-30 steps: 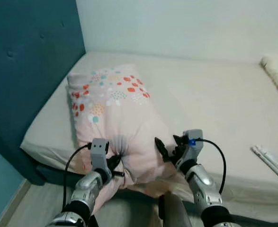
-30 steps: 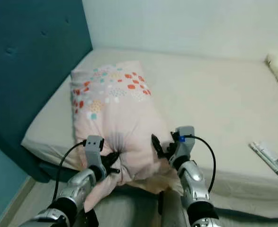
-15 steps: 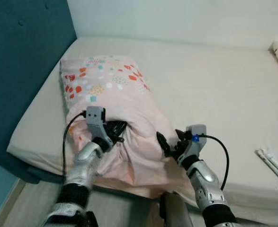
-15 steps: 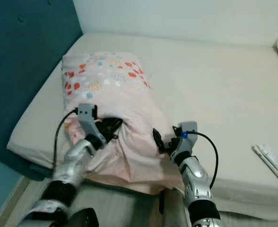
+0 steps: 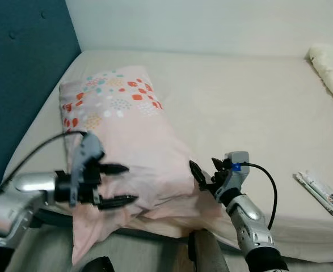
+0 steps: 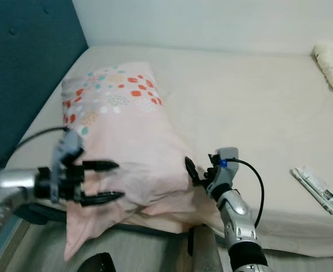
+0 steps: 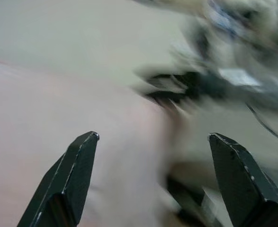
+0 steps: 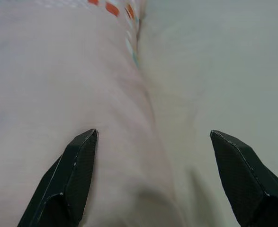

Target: Clean up the room

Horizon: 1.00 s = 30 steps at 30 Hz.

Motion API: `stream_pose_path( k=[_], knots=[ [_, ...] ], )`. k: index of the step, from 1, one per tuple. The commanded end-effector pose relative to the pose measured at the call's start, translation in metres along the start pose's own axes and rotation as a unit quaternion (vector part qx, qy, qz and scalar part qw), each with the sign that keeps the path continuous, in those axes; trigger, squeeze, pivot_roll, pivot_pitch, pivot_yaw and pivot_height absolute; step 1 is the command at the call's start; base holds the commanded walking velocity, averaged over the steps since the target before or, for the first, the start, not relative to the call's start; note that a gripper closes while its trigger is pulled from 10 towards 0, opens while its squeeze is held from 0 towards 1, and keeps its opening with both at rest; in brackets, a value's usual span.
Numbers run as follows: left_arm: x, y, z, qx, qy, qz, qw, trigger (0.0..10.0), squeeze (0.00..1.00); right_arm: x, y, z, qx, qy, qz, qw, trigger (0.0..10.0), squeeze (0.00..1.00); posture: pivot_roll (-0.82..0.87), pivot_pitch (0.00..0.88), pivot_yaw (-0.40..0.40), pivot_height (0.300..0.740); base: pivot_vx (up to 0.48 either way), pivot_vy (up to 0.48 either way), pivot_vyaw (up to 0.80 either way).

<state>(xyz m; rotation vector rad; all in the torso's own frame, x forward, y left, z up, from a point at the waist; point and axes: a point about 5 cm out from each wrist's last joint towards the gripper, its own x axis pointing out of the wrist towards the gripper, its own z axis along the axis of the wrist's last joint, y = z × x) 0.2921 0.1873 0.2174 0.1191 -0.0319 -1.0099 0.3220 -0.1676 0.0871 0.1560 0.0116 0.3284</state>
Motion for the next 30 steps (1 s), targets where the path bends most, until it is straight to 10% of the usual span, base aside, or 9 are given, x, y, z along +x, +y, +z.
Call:
stream_pose_path(
  k=[1,5,7,9,11,14,17,25,30],
  knots=[
    [0.003,0.018,-0.023,-0.060,0.025,0.106,0.992,10.0,1.00,0.000,0.002,-0.003,0.003,0.009,0.004,1.000,10.0,0.00,-0.11,0.118,-0.006,0.522,0.000,0.000,0.00],
    [0.007,0.029,-0.035,-0.088,0.037,0.178,0.979,10.0,1.00,0.001,0.003,-0.002,0.002,0.008,0.004,1.000,10.0,0.00,-0.11,0.118,-0.005,0.522,0.000,0.000,0.00],
    [0.004,0.039,-0.062,-0.153,0.063,0.271,0.948,10.0,1.00,0.001,0.003,-0.001,0.002,0.007,0.004,1.000,10.0,0.00,-0.12,0.120,-0.002,0.522,0.000,0.000,0.00],
    [-0.014,0.042,-0.118,-0.269,0.111,0.416,0.862,10.0,1.00,-0.001,0.002,-0.002,0.001,0.007,0.001,1.000,10.0,0.00,-0.12,0.126,0.004,0.522,0.000,0.000,0.00],
    [-0.014,0.042,-0.118,-0.269,0.111,0.416,0.862,10.0,1.00,-0.001,0.002,-0.002,0.001,0.007,0.001,1.000,10.0,0.00,-0.12,0.126,0.004,0.522,0.000,0.000,0.00],
    [-0.047,0.040,-0.151,-0.358,0.092,0.527,0.765,10.0,1.00,-0.004,0.000,-0.003,0.001,0.009,-0.004,1.000,10.0,0.00,-0.12,0.132,0.006,0.522,0.000,0.000,0.00],
    [-0.055,0.037,-0.160,-0.403,0.061,0.552,0.727,10.0,1.00,-0.006,-0.002,-0.005,0.001,0.011,-0.008,1.000,10.0,0.00,-0.12,0.134,0.005,0.522,0.000,0.000,0.00],
    [-0.061,0.043,-0.151,-0.457,-0.065,0.574,0.677,10.0,1.00,-0.004,0.000,-0.005,0.001,0.011,-0.006,1.000,10.0,0.00,-0.11,0.137,0.001,0.522,0.000,0.000,0.00],
    [-0.042,0.038,-0.145,-0.511,-0.133,0.488,0.695,10.0,1.00,-0.004,0.001,-0.005,-0.001,0.014,-0.003,1.000,10.0,0.00,-0.11,0.139,-0.006,0.522,0.000,0.000,0.00]
  ],
)
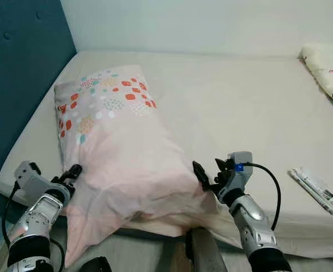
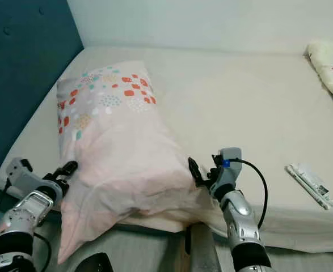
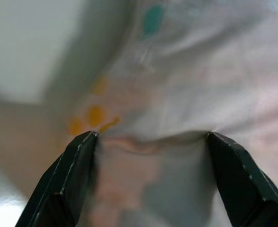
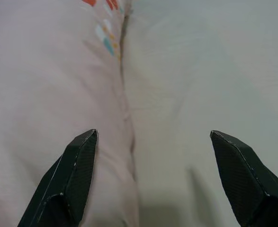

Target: Clean up the room

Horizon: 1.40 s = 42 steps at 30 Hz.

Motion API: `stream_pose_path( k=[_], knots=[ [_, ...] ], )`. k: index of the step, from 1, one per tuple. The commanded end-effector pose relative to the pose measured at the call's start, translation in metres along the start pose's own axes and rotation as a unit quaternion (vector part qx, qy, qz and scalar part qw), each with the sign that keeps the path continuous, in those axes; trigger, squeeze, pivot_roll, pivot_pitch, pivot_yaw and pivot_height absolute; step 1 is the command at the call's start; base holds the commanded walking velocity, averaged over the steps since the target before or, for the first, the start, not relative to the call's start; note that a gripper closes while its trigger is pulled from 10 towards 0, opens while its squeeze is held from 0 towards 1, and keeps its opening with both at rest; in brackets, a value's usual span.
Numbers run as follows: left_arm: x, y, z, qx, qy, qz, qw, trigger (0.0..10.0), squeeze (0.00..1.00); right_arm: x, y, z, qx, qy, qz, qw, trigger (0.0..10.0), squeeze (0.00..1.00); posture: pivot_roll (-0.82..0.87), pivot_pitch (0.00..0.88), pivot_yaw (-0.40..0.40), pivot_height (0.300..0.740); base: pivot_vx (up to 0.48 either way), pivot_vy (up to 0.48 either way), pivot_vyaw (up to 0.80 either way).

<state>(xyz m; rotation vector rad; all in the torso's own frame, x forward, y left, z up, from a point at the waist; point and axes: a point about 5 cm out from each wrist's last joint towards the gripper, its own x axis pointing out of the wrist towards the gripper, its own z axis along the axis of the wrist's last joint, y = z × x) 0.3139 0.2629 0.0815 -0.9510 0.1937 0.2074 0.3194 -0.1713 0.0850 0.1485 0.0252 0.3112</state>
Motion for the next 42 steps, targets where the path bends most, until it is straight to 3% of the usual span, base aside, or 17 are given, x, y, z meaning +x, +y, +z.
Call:
stream_pose_path(
  k=[1,2,3,4,7,8,16,18,21,22,23,24,25,28,32,33,42],
  knots=[
    [-0.001,-0.011,-0.012,-0.045,0.018,-0.065,0.997,10.0,1.00,0.000,0.003,-0.003,0.002,0.008,0.006,1.000,10.0,0.00,-0.11,0.139,-0.008,0.522,0.000,0.000,0.00],
    [-0.002,-0.020,-0.015,-0.084,0.018,-0.109,0.990,10.0,0.72,0.000,0.003,-0.003,0.002,0.009,0.006,1.000,10.0,0.00,-0.11,0.139,-0.008,0.522,0.000,0.000,0.00],
    [-0.002,-0.020,-0.015,-0.084,0.018,-0.109,0.990,10.0,0.72,0.000,0.003,-0.003,0.002,0.009,0.006,1.000,10.0,0.00,-0.11,0.139,-0.008,0.522,0.000,0.000,0.00],
    [-0.005,-0.028,-0.020,-0.110,0.032,-0.156,0.981,10.0,0.00,0.000,0.003,-0.003,0.001,0.009,0.005,1.000,10.0,0.00,-0.11,0.139,-0.008,0.522,0.000,0.000,0.00],
    [-0.007,-0.035,-0.028,-0.125,0.052,-0.194,0.972,10.0,0.00,0.000,0.002,-0.002,0.001,0.009,0.005,1.000,10.0,0.00,-0.12,0.139,-0.009,0.522,0.000,0.000,0.00],
    [-0.010,-0.042,-0.042,-0.127,0.088,-0.227,0.962,10.0,0.00,-0.001,0.002,-0.002,-0.001,0.009,0.004,1.000,10.0,0.00,-0.13,0.142,-0.009,0.522,0.000,0.000,0.00],
    [-0.012,-0.051,-0.064,-0.111,0.141,-0.260,0.949,10.0,0.00,-0.003,-0.001,-0.001,-0.004,0.010,0.001,1.000,10.0,0.00,-0.13,0.144,-0.010,0.522,0.000,0.000,0.00],
    [-0.013,-0.058,-0.077,-0.071,0.162,-0.265,0.948,10.0,0.00,-0.003,-0.002,-0.001,-0.003,0.011,0.000,1.000,10.0,0.00,-0.13,0.144,-0.012,0.522,0.000,0.000,0.00],
    [-0.014,-0.062,-0.085,-0.055,0.174,-0.270,0.946,10.0,0.00,-0.003,-0.002,-0.001,-0.003,0.011,0.000,1.000,10.0,0.00,-0.13,0.144,-0.012,0.522,0.000,0.000,0.00],
    [-0.020,-0.076,-0.103,-0.040,0.203,-0.291,0.934,3.8,0.00,-0.002,0.000,-0.002,-0.003,0.014,0.001,1.000,10.0,0.00,-0.13,0.143,-0.012,0.522,0.000,0.000,0.00],
    [-0.020,-0.076,-0.103,-0.040,0.203,-0.291,0.934,3.8,0.00,-0.002,0.000,-0.002,-0.003,0.014,0.001,1.000,10.0,0.00,-0.13,0.143,-0.012,0.522,0.000,0.000,0.00],
    [-0.022,-0.081,-0.111,-0.024,0.213,-0.295,0.931,0.0,0.00,-0.001,0.001,-0.002,-0.003,0.015,0.002,1.000,10.0,0.00,-0.13,0.143,-0.012,0.522,0.000,0.000,0.00],
    [-0.022,-0.081,-0.111,-0.024,0.213,-0.295,0.931,0.0,0.00,-0.001,0.001,-0.002,-0.003,0.015,0.002,1.000,10.0,0.00,-0.13,0.143,-0.012,0.522,0.000,0.000,0.00],
    [-0.021,-0.081,-0.130,0.051,0.229,-0.272,0.933,0.0,0.00,0.001,0.003,0.000,0.002,0.012,0.005,1.000,10.0,0.00,-0.13,0.142,-0.013,0.522,0.000,0.000,0.00],
    [-0.020,-0.082,-0.138,0.070,0.232,-0.261,0.934,0.0,0.00,0.002,0.004,0.001,0.004,0.010,0.007,1.000,10.0,0.00,-0.13,0.140,-0.011,0.522,0.000,0.000,0.00],
    [-0.020,-0.082,-0.143,0.096,0.231,-0.249,0.936,0.0,0.00,0.003,0.006,0.003,0.007,0.008,0.009,1.000,10.0,0.00,-0.13,0.140,-0.010,0.522,0.000,0.000,0.00],
    [-0.007,-0.080,-0.125,0.157,0.176,-0.209,0.949,0.0,0.00,0.006,0.013,0.004,0.022,0.008,0.029,0.999,10.0,0.00,-0.13,0.125,-0.010,0.522,0.000,0.000,0.00]
  ],
)
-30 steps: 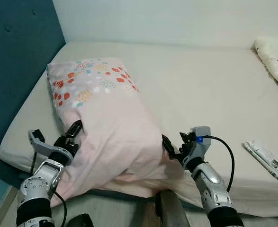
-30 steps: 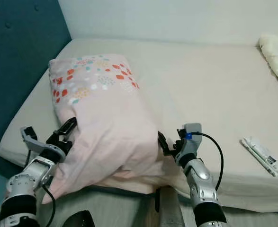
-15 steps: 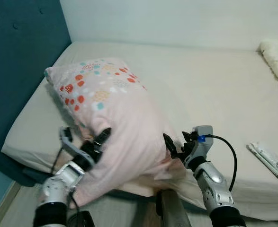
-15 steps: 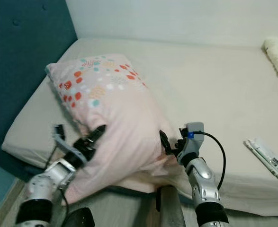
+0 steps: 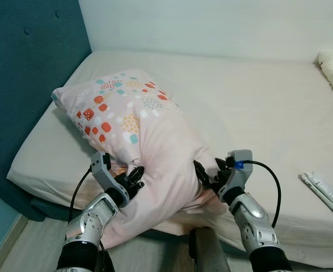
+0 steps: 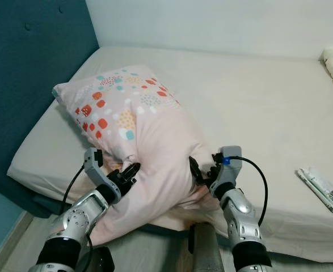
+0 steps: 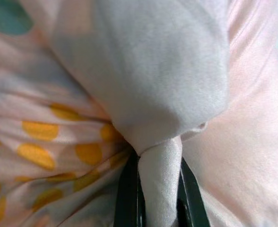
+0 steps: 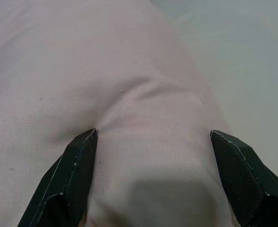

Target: Clean up the room

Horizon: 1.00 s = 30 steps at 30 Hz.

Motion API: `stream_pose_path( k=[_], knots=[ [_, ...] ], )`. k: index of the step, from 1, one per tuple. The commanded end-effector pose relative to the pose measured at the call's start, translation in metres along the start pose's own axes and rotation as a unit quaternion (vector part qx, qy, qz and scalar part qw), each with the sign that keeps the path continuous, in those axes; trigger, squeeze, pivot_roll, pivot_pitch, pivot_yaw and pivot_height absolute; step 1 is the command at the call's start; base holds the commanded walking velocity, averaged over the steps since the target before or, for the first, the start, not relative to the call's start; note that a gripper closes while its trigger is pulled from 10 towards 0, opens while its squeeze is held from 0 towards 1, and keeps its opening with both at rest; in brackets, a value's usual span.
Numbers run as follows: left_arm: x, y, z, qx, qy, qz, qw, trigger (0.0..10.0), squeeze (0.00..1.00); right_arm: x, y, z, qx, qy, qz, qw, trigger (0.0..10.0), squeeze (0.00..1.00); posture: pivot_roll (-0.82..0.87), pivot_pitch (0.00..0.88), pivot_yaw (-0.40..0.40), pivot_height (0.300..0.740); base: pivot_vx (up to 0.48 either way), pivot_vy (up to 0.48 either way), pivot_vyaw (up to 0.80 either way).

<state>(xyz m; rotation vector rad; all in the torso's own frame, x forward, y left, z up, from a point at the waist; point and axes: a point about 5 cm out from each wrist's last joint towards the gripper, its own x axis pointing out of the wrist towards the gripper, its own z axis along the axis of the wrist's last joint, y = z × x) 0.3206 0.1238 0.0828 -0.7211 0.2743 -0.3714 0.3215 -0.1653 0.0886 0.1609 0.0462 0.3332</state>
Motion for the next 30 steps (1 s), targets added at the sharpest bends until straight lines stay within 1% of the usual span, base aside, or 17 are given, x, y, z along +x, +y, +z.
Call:
stream_pose_path(
  k=[1,4,5,6,10,11,12,13,14,15,16,18,20,21,23,25,30],
  knots=[
    [0.006,-0.002,0.001,0.026,0.014,0.014,0.999,0.0,0.00,0.003,0.009,0.003,0.021,-0.011,0.023,0.999,10.0,0.00,-0.13,0.118,-0.010,0.527,0.000,0.000,0.00],
    [0.008,-0.002,0.015,0.042,-0.010,0.021,0.999,0.0,0.00,0.003,0.010,0.007,0.028,-0.022,0.028,0.999,10.0,0.00,-0.13,0.118,-0.010,0.542,0.000,0.000,0.00],
    [0.010,-0.004,0.030,0.056,-0.031,0.021,0.998,0.0,0.00,0.005,0.010,0.008,0.031,-0.024,0.031,0.999,10.0,0.00,-0.13,0.107,-0.010,0.547,0.000,0.000,0.00],
    [0.010,-0.004,0.030,0.056,-0.031,0.021,0.998,0.0,0.00,0.005,0.010,0.008,0.031,-0.024,0.031,0.999,10.0,0.00,-0.13,0.107,-0.010,0.547,0.000,0.000,0.00],
    [0.012,-0.016,0.086,0.088,-0.116,0.020,0.989,0.0,0.00,0.009,0.012,0.013,0.041,-0.027,0.041,0.998,10.0,0.00,-0.13,0.096,-0.010,0.567,0.000,0.000,0.00],
    [0.011,-0.022,0.099,0.101,-0.134,0.011,0.986,3.2,0.00,0.010,0.012,0.015,0.044,-0.029,0.042,0.998,10.0,0.00,-0.12,0.094,-0.010,0.572,0.000,0.000,0.00],
    [0.011,-0.027,0.109,0.121,-0.144,0.004,0.982,3.2,0.00,0.010,0.012,0.016,0.046,-0.031,0.043,0.998,10.0,0.00,-0.12,0.094,-0.010,0.577,0.000,0.000,0.00],
    [0.011,-0.027,0.109,0.121,-0.144,0.004,0.982,3.2,0.00,0.010,0.012,0.016,0.046,-0.031,0.043,0.998,10.0,0.00,-0.12,0.094,-0.010,0.577,0.000,0.000,0.00],
    [0.010,-0.031,0.117,0.139,-0.150,0.004,0.979,9.3,0.00,0.011,0.011,0.017,0.047,-0.033,0.043,0.997,10.0,0.00,-0.12,0.094,-0.009,0.582,0.000,0.000,0.00],
    [0.009,-0.033,0.124,0.148,-0.158,0.005,0.976,10.0,0.00,0.011,0.011,0.018,0.047,-0.035,0.043,0.997,10.0,0.00,-0.12,0.094,-0.009,0.587,0.000,0.000,0.00],
    [0.009,-0.033,0.124,0.148,-0.158,0.005,0.976,10.0,0.00,0.011,0.011,0.018,0.047,-0.035,0.043,0.997,10.0,0.00,-0.12,0.094,-0.009,0.587,0.000,0.000,0.00],
    [0.006,-0.035,0.133,0.178,-0.171,0.016,0.969,10.0,0.00,0.011,0.011,0.019,0.051,-0.038,0.044,0.997,10.0,0.00,-0.12,0.094,-0.008,0.597,0.000,0.000,0.00],
    [0.006,-0.035,0.133,0.178,-0.171,0.016,0.969,10.0,0.00,0.011,0.011,0.019,0.051,-0.038,0.044,0.997,10.0,0.00,-0.12,0.094,-0.008,0.597,0.000,0.000,0.00],
    [0.005,-0.035,0.135,0.193,-0.174,0.024,0.965,10.0,0.00,0.010,0.012,0.019,0.053,-0.039,0.045,0.997,10.0,0.00,-0.12,0.094,-0.008,0.602,0.000,0.000,0.00],
    [0.006,-0.034,0.132,0.200,-0.163,0.029,0.966,10.0,0.00,0.010,0.012,0.019,0.055,-0.040,0.045,0.997,10.0,0.00,-0.12,0.095,-0.010,0.607,0.000,0.000,0.00],
    [0.009,-0.033,0.119,0.209,-0.128,0.049,0.968,10.0,0.00,0.009,0.012,0.019,0.056,-0.040,0.047,0.997,10.0,0.00,-0.12,0.094,-0.015,0.617,-0.480,0.000,0.00],
    [0.010,-0.035,0.108,0.223,-0.119,0.053,0.966,10.0,0.00,0.010,0.011,0.020,0.056,-0.040,0.051,0.996,10.0,0.00,-0.12,0.092,-0.018,0.632,-0.463,0.000,0.00]
  ],
)
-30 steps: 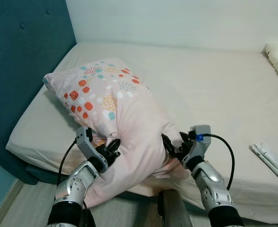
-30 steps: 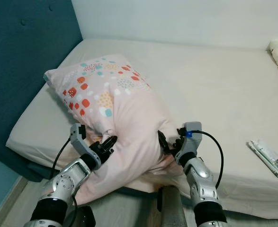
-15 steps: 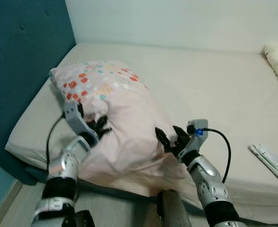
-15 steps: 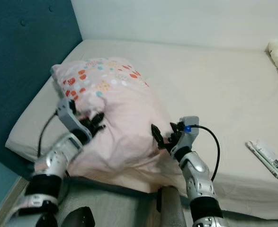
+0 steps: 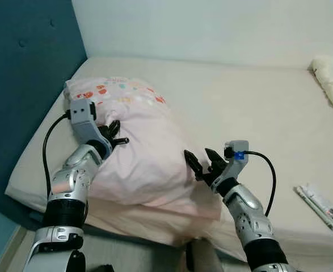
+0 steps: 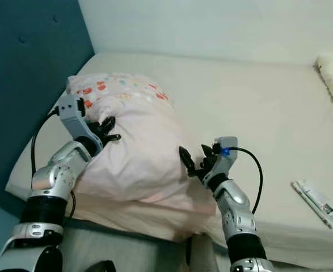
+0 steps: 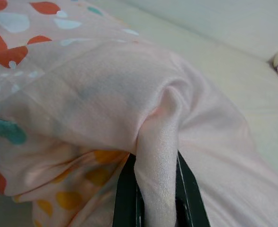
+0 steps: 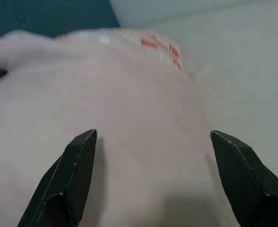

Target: Clean up the room

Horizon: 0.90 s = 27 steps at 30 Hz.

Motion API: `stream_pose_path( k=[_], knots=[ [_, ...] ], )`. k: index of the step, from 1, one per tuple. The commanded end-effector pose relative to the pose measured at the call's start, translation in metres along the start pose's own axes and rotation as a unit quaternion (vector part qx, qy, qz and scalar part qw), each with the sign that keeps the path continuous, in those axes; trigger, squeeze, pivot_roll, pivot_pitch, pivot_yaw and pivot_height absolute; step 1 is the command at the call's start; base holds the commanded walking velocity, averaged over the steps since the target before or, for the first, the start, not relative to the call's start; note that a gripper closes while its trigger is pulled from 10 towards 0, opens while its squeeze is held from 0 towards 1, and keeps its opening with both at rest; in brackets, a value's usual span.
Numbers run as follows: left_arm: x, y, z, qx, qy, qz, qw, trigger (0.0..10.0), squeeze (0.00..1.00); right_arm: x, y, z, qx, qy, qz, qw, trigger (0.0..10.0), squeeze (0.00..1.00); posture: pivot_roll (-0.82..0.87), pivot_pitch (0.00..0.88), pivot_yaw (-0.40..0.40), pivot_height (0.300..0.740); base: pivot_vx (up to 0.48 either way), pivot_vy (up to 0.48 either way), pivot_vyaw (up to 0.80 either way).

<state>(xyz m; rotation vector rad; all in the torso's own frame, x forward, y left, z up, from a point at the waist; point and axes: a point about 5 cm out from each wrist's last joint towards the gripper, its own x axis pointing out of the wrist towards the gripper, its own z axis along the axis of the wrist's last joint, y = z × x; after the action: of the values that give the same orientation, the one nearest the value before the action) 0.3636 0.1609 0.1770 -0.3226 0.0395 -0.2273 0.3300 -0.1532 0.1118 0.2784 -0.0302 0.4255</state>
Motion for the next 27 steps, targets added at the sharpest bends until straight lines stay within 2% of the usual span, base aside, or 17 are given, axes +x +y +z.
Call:
stream_pose_path(
  k=[1,7,15,19,21,24,27],
  knots=[
    [-0.002,-0.004,0.005,0.014,-0.020,-0.004,1.000,10.0,0.00,-0.002,-0.001,-0.001,0.005,0.003,0.000,1.000,10.0,0.00,-0.12,0.092,-0.018,0.632,-0.394,0.000,0.00],
    [-0.001,-0.012,-0.003,0.008,-0.022,-0.010,1.000,10.0,0.00,0.002,-0.001,0.004,0.003,-0.003,0.003,1.000,10.0,0.00,-0.12,0.074,-0.022,0.657,-0.066,0.000,0.00],
    [0.000,-0.020,-0.008,0.020,-0.016,-0.017,1.000,10.0,0.00,0.003,-0.002,0.006,0.001,-0.006,0.002,1.000,10.0,0.00,-0.12,0.066,-0.020,0.692,0.000,0.000,0.00],
    [0.000,-0.023,-0.014,0.052,-0.010,-0.021,0.998,10.0,0.00,0.003,-0.003,0.006,0.001,-0.008,0.000,1.000,10.0,0.00,-0.12,0.061,-0.016,0.702,0.000,0.000,0.00],
    [-0.001,-0.028,-0.022,0.100,-0.002,-0.032,0.994,10.0,0.00,0.003,-0.004,0.006,-0.001,-0.011,-0.011,1.000,10.0,0.00,-0.12,0.058,-0.012,0.712,0.000,0.000,0.00],
    [-0.001,-0.030,-0.025,0.112,0.000,-0.035,0.993,10.0,0.00,0.003,-0.005,0.006,-0.002,-0.012,-0.017,1.000,10.0,0.00,-0.12,0.058,-0.012,0.717,0.000,0.000,0.00],
    [0.002,-0.036,-0.025,0.151,-0.004,-0.047,0.987,10.0,0.00,0.003,-0.009,0.004,-0.014,-0.008,-0.035,0.999,10.0,0.00,-0.13,0.057,-0.007,0.722,0.000,0.000,0.00]
  ],
)
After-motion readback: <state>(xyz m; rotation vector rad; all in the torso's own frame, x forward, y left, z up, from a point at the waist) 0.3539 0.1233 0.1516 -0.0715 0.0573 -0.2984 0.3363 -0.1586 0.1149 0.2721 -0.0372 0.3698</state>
